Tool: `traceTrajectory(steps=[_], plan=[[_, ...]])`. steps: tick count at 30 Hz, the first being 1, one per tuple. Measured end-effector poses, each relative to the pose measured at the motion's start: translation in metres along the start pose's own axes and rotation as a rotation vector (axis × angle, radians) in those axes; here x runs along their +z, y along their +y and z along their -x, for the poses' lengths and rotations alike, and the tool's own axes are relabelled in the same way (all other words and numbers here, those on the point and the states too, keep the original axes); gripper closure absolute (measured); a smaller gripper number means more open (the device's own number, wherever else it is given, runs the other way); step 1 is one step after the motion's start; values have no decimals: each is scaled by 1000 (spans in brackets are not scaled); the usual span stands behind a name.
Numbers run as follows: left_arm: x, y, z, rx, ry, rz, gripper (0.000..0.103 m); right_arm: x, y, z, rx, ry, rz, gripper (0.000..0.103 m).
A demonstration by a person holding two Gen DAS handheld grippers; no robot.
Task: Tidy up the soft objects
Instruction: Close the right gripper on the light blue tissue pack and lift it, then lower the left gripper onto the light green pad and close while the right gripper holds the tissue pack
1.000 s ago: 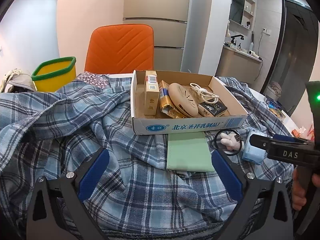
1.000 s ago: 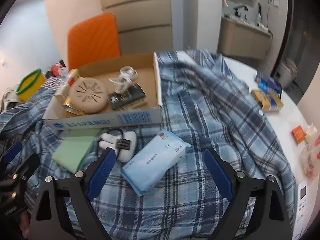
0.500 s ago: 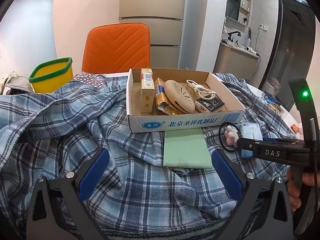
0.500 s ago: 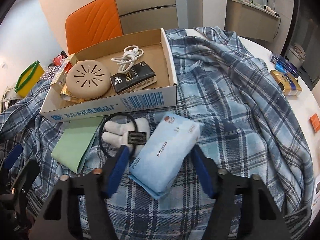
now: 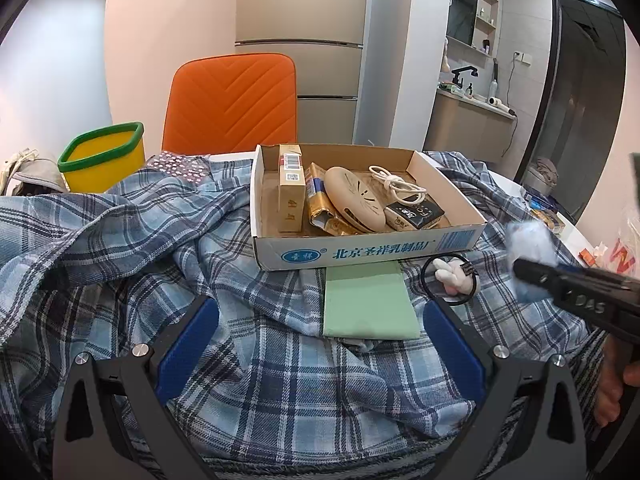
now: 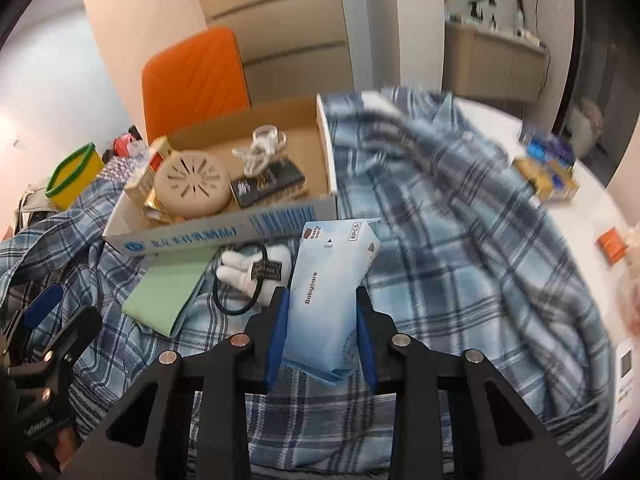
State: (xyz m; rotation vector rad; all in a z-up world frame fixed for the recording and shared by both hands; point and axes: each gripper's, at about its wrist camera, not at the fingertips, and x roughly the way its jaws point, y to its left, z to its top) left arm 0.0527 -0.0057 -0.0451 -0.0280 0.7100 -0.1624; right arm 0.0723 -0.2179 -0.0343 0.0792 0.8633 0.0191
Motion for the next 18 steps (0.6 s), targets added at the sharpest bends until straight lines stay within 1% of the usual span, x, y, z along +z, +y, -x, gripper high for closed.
traceTrajectory(steps=[4,7,9,12,18], plan=[[0,0,0,0,-3,-4,1,2,8,23,4,-116,70,70],[0,0,0,0,-8,-5,1,4,18,34,-2,-172,121,70],[0,1,0,0,-10,-5,1,5,23,39,-5,-189,141,70],[2,0,0,2,-6,-5,1,6,23,45,14,-198,129,70],[9,-8,6,15,-19,-36,1,7,18,52,1,-241,124,70]])
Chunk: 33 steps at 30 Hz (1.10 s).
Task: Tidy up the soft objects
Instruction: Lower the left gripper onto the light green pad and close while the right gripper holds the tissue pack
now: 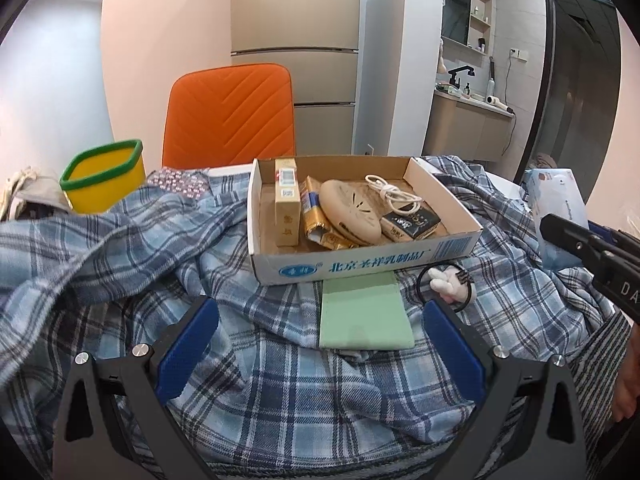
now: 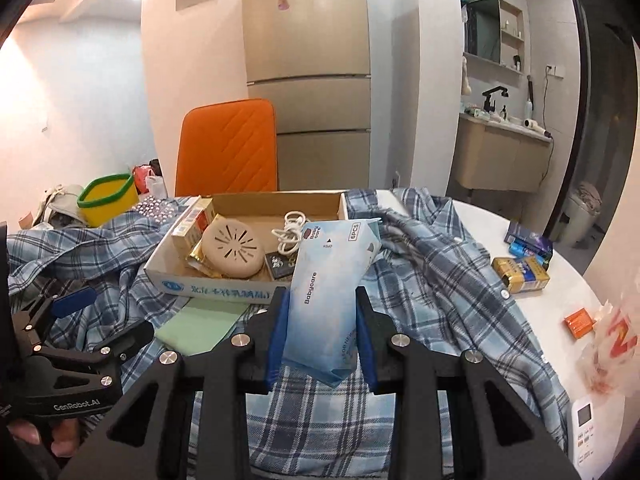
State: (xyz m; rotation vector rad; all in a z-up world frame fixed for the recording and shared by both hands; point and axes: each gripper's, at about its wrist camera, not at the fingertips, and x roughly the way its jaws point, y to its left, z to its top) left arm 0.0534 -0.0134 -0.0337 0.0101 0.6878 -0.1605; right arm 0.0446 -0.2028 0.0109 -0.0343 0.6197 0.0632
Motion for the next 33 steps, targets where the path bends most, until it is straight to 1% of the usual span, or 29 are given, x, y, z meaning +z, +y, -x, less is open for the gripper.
traceTrajectory(steps=[3,6,10,13,17,19,21,23,25,26,28,30,31,33], plan=[[6,-3,1,-12,11,-3,1,1,-3,1,-6,-23,8,70],[12,-6,-1,-8,23,-6,1,3,-4,3,-37,-60,32,70],[20,-8,-9,-18,66,-14,1,2,-4,3,-63,-107,50,70],[20,-1,-17,-31,93,23,1,-1,-6,0,-55,-106,34,70],[20,10,-31,-71,152,88,1,-3,-12,1,-46,-113,12,70],[19,8,-36,-58,185,54,1,-4,-14,2,-37,-119,-1,70],[18,2,-38,-28,193,7,1,-5,-16,2,-31,-115,-7,70],[18,-3,-41,-41,209,0,1,-7,-17,1,-20,-113,-11,70],[18,-10,-45,-75,228,-8,1,-8,-18,2,-15,-113,-14,70],[19,-12,-47,-70,231,-16,1,-8,-19,2,-14,-116,-17,70],[19,-17,-53,-27,237,-30,1,-9,-20,4,-11,-121,-24,70],[18,-19,-64,16,263,-47,1,-9,-21,5,-3,-120,-31,70],[16,-19,-70,14,281,-52,1,-10,-22,5,0,-120,-34,70],[14,-20,-76,-14,318,-58,1,-11,-24,6,6,-119,-40,70]])
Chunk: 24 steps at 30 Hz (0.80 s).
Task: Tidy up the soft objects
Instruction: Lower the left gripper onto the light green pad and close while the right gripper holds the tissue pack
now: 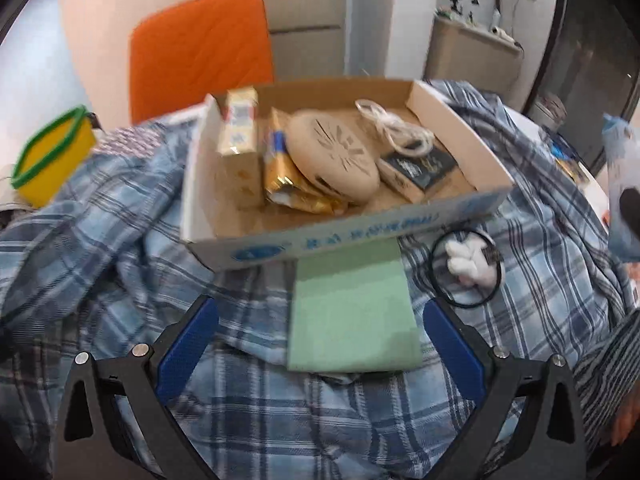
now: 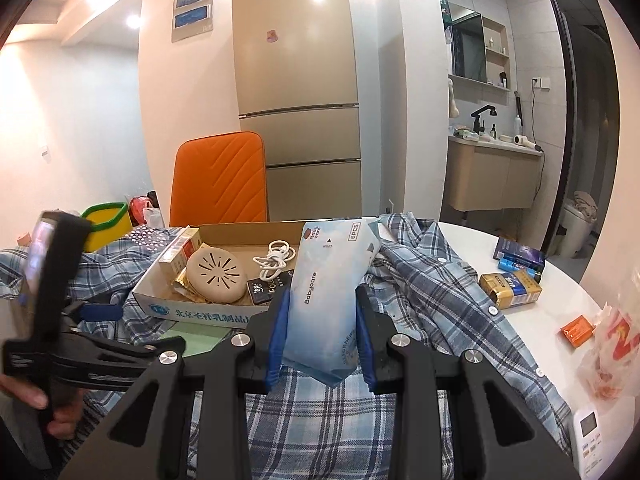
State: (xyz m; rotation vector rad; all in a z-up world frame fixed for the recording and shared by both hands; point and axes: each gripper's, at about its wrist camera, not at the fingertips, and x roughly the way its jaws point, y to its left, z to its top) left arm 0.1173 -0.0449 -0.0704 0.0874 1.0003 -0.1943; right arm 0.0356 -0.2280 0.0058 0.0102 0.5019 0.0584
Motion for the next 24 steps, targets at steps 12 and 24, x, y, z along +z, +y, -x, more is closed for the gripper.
traceTrajectory(steps=[12,24], plan=[[-4,-3,-12,-27,43,-12,13,-3,2,-5,-3,23,8,70],[-8,-4,-12,-52,50,-16,29,-4,14,-13,-66,59,74,70]])
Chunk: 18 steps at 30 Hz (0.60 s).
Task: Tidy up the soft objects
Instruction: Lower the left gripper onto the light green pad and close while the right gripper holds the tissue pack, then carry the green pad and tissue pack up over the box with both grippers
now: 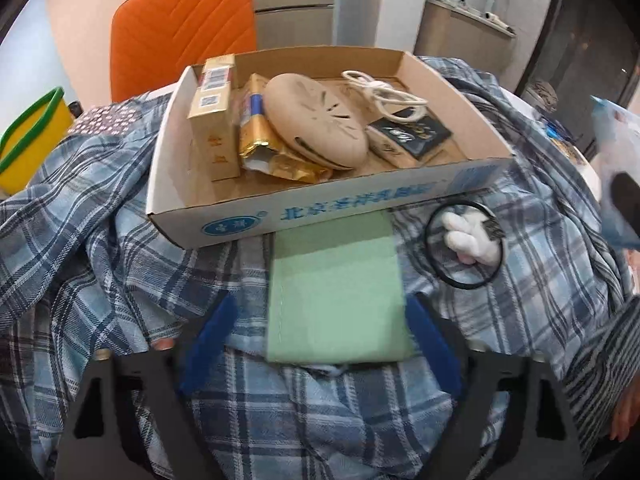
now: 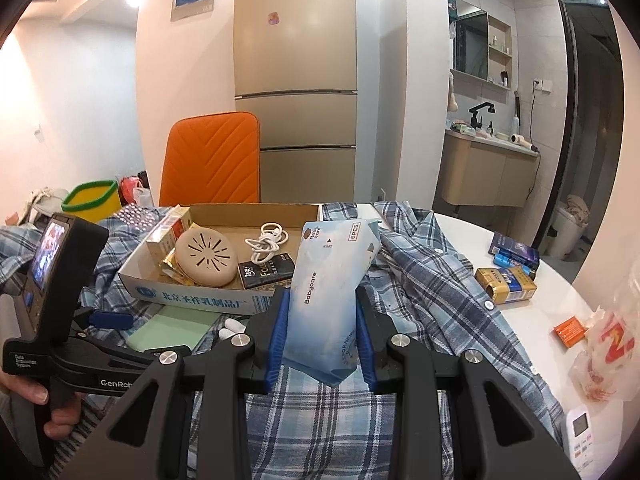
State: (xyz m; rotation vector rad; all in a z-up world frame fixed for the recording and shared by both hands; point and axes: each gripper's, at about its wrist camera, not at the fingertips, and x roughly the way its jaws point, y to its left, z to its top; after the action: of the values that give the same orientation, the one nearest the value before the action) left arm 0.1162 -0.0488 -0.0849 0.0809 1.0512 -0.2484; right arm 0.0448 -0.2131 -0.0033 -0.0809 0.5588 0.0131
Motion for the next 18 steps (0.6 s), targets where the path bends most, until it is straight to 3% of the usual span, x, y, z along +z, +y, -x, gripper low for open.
traceTrajectory(steps=[1,18], plan=[[-1,-2,2,-10,-7,-9,36,0,1,0,-6,1,7,70],[-8,-2,18,-37,-46,-14,37,3,13,2,-72,12,79,70]])
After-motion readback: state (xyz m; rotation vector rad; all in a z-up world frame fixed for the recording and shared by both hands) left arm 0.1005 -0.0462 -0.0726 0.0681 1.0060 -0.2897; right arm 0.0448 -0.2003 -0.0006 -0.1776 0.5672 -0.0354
